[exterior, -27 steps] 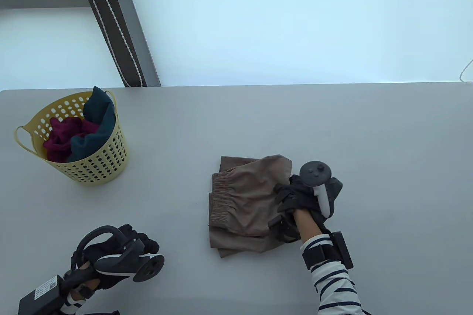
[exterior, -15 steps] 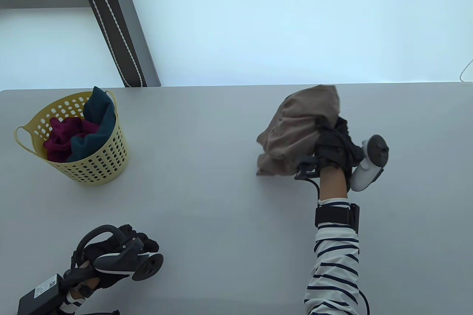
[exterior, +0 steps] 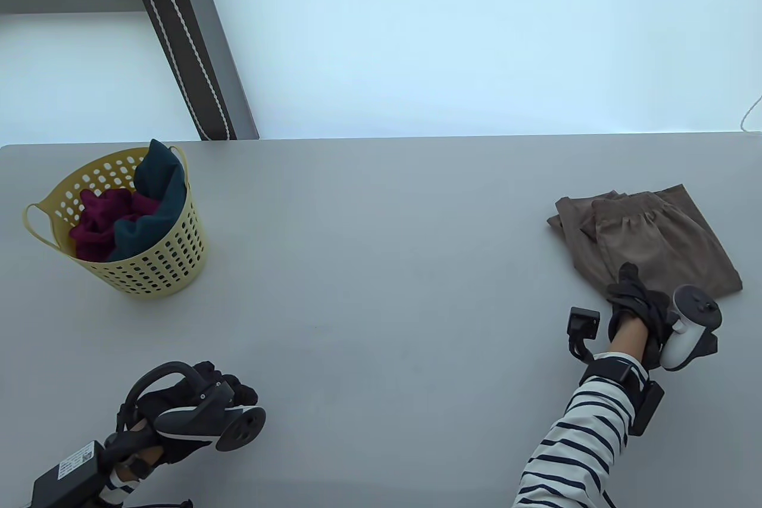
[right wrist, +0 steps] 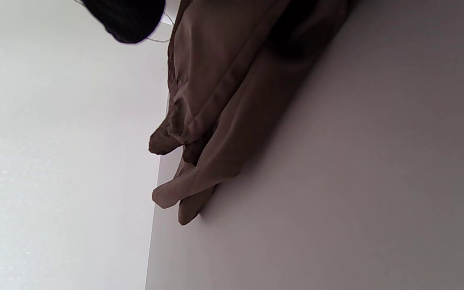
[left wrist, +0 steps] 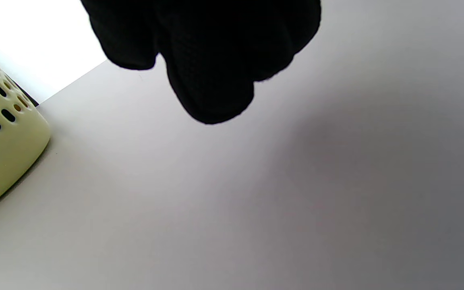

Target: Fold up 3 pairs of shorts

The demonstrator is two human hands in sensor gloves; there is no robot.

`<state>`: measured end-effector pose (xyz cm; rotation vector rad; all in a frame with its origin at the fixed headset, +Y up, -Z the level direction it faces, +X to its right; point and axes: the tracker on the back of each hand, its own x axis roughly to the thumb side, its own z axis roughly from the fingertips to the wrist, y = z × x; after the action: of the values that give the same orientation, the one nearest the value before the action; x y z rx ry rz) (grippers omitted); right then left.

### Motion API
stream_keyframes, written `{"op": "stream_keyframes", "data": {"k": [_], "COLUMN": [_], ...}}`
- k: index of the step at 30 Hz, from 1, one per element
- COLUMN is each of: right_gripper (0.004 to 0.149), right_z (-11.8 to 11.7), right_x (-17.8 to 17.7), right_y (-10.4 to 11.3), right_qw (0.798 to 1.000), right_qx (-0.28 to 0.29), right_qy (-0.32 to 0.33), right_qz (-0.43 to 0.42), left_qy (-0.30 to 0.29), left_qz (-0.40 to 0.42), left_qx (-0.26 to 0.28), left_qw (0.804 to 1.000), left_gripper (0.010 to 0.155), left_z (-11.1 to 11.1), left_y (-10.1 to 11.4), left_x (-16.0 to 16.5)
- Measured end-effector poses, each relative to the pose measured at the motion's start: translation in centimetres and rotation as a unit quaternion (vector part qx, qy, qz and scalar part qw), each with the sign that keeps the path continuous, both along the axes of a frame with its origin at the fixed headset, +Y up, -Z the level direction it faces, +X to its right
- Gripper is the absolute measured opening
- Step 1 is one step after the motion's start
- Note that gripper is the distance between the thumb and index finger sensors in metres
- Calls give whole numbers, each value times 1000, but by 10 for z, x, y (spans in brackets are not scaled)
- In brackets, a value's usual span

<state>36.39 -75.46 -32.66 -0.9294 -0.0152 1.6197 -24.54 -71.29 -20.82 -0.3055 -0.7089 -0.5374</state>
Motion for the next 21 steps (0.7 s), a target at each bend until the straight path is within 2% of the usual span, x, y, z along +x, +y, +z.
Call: {"op": "stream_keyframes", "data": {"k": [2, 4, 6, 8, 12, 13, 15, 17, 18, 19, 21], "right_gripper": [95, 97, 97, 96, 94, 93, 92, 89, 84, 80, 62], "right_z": [-1, -4, -4, -4, 2, 6, 12, 25, 33, 37, 51], "right_x": [-2, -6, -11, -21, -55, -70, -93, -122, -139, -146, -173], "right_y": [4, 15, 32, 58, 112, 129, 147, 159, 160, 159, 144], "right_qw": [1000, 997, 992, 986, 953, 932, 902, 850, 822, 808, 745], "right_qx": [10, 62, 113, 167, 270, 302, 323, 333, 323, 315, 278], "right_qy": [9, 4, -10, -15, 37, 72, 124, 198, 228, 245, 332], "right_qz": [-11, -49, -48, 2, 135, 187, 258, 356, 410, 434, 507], "left_qy": [1, 1, 2, 3, 5, 5, 6, 6, 6, 6, 9], "left_qz": [-4, -6, -5, -4, -4, -4, -4, -5, -7, -7, -8], "left_qx": [1, 4, 9, 12, 19, 20, 21, 24, 27, 28, 32], "left_qw": [1000, 1000, 1000, 1000, 1000, 1000, 1000, 1000, 1000, 1000, 999], "left_gripper": [51, 51, 51, 51, 51, 51, 51, 51, 51, 51, 51], "left_z": [0, 0, 0, -1, -1, -1, -1, -1, -1, -1, -2], "left_y": [-1, 0, 1, 2, 3, 3, 3, 3, 4, 4, 5], "left_x": [0, -1, -1, -2, -4, -4, -4, -5, -5, -5, -6]}}
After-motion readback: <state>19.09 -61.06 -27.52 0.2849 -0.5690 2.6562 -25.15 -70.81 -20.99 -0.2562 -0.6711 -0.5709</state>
